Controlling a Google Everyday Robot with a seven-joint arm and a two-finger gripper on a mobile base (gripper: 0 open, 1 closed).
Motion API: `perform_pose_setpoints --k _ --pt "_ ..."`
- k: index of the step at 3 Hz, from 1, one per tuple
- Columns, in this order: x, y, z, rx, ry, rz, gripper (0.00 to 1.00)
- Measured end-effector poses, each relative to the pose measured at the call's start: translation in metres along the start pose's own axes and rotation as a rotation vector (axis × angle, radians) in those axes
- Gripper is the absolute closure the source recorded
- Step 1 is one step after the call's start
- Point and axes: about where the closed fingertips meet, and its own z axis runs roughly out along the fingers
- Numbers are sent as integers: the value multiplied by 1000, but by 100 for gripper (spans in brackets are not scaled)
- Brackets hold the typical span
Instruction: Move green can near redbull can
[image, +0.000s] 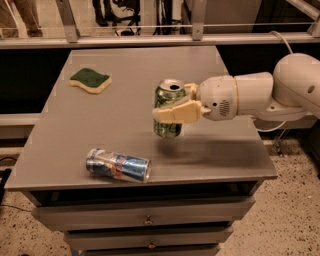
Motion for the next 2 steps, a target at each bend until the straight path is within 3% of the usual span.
perform_pose_setpoints --k 1,2 --pt "13 17 14 -44 18 -32 100" --pt "23 25 23 -78 44 -84 85"
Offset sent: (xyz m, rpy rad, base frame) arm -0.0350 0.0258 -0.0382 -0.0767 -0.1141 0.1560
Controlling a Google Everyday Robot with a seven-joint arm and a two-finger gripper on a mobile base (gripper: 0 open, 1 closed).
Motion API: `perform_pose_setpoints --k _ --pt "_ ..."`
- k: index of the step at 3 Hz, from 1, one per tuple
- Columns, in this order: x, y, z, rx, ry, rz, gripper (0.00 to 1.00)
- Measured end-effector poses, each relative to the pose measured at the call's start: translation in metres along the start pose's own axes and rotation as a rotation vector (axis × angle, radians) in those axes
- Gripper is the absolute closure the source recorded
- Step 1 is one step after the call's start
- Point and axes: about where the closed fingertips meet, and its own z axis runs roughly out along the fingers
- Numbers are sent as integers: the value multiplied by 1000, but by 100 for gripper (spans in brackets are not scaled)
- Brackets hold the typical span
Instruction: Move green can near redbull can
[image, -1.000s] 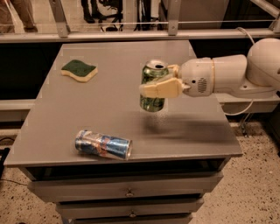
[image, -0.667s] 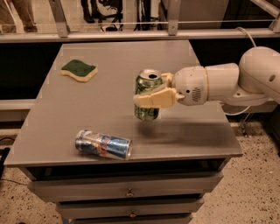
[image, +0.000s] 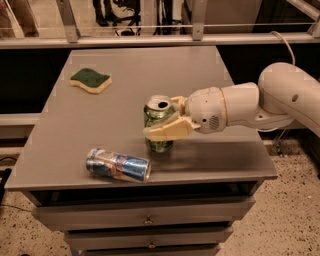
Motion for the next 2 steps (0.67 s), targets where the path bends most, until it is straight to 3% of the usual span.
perform_pose_setpoints --k 1,2 --pt "5 4 5 -22 19 -41 61" --pt "5 11 11 -51 24 -59 30"
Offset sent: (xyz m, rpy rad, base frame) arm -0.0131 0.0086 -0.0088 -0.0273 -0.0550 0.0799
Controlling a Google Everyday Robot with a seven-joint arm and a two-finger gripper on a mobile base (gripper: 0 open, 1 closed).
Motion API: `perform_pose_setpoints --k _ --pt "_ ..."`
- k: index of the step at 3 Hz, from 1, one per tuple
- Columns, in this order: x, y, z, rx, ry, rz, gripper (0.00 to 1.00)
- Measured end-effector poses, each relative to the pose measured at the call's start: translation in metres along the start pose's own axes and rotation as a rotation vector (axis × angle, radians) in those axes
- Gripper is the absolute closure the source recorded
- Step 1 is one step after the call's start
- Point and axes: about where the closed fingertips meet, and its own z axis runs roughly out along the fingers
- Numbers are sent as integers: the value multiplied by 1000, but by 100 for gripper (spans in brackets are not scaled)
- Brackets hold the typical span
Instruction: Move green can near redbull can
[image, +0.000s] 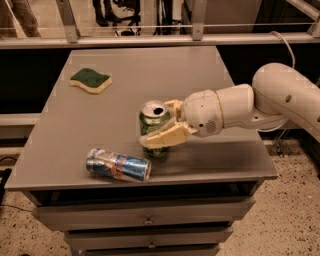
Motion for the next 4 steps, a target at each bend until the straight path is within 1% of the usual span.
perform_pose_setpoints --k 1,2,3,4 --pt "-1 5 3 -16 -3 -1 7" --pt "-3 6 1 -17 -2 3 0" --pt "-5 3 -10 2 0 4 0" --pt "-12 -15 -44 46 -14 -6 0"
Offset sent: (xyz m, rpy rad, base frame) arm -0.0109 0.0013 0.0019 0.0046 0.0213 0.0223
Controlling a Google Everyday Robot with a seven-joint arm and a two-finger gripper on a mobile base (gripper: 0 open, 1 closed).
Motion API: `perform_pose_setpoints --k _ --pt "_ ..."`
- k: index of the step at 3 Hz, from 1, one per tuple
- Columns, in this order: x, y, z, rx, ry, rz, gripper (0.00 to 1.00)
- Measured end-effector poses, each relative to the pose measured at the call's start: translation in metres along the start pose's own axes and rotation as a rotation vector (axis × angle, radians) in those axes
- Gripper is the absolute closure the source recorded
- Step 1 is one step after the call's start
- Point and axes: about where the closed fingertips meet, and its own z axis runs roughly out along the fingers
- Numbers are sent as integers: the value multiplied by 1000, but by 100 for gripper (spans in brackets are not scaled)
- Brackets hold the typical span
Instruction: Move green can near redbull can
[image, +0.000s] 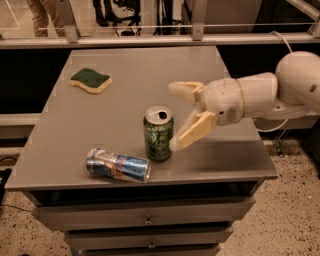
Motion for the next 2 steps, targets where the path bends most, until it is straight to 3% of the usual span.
perform_pose_setpoints --k 1,2 --pt "-11 -36 -74 92 -53 -23 0" --pt "-34 -48 -99 144 -74 -73 0"
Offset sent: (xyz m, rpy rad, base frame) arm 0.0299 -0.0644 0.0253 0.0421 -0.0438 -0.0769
